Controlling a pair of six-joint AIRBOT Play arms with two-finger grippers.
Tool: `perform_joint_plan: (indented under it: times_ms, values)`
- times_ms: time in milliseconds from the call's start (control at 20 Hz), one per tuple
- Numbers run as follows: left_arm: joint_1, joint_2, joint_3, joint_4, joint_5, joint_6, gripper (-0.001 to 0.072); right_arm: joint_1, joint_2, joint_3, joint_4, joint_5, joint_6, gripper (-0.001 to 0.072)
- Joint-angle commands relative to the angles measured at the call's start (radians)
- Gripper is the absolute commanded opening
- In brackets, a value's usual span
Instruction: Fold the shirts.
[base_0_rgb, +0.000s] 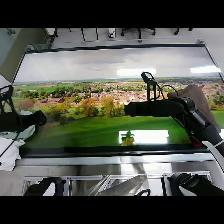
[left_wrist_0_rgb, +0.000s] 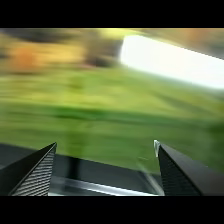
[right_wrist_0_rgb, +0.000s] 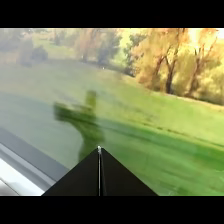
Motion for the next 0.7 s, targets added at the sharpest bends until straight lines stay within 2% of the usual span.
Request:
perform_joint_plan:
  times_ms: [0, 400, 600, 650]
  values:
    - [0.156, -0.115, 0.063, 0.077, 0.031, 0.063, 0.0704, 0.001, -0.002, 0.001, 0.004, 0.008, -0.002, 0.0024]
    - [0.312, -0.275, 0.063, 0.097, -0.043, 0.080, 0.0704, 0.001, -0.025, 0.001, 0.004, 0.008, -0.002, 0.0024]
    - [0.386, -0.406, 0.063, 0.176, -0.055, 0.080, 0.0704, 0.001, -0.025, 0.001, 0.004, 0.008, -0.002, 0.0033]
    - [0.396, -0.438, 0.063, 0.183, -0.082, 0.079, 0.0704, 0.001, -0.025, 0.001, 0.004, 0.008, -0.002, 0.0054]
